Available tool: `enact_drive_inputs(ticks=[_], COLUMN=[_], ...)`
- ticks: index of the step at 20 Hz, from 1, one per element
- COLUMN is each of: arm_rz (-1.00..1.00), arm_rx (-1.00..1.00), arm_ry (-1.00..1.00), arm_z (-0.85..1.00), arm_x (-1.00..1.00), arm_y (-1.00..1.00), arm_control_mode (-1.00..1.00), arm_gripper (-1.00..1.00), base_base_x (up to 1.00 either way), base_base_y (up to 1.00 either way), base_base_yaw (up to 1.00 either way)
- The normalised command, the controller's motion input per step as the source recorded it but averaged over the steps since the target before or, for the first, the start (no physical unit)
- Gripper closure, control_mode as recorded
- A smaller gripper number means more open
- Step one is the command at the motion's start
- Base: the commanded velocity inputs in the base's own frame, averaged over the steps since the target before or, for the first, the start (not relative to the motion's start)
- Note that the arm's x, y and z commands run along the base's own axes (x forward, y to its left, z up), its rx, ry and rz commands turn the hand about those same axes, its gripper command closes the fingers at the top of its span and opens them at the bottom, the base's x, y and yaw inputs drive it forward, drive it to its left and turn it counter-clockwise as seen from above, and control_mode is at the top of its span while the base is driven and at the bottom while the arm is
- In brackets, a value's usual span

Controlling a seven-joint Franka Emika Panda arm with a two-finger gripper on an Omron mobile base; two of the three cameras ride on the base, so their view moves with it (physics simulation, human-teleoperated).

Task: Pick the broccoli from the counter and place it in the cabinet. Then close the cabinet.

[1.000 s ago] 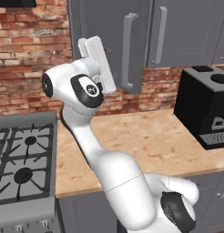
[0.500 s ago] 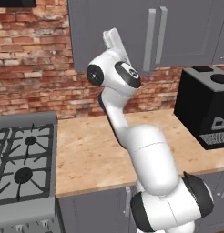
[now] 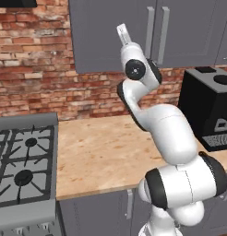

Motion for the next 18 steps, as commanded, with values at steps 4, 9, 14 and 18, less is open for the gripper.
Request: enact_drive_inputs(ticks=[4, 9, 14, 18], arm_rz=[0.34, 0.25, 0.07, 0.02], arm_rx=[0.02, 0.0, 0.0, 0.0], arm_ry=[0.25, 0.28, 0.19, 0.36], arm_z=[0.0, 0.13, 0.52, 0.17], arm_x=[0.28, -0.89, -1.0, -0.72], arm_y=[-0.51, -0.03, 0.0, 0.0], arm_control_mode=[-1.0, -1.0, -1.0, -1.0], arm_gripper=[-1.0, -1.0, -1.0, -1.0], base_base_x=[0.0, 0.0, 0.0, 0.0], base_base_y=[0.0, 0.0, 0.0, 0.0], base_base_yaw=[0.0, 0.0, 0.0, 0.0])
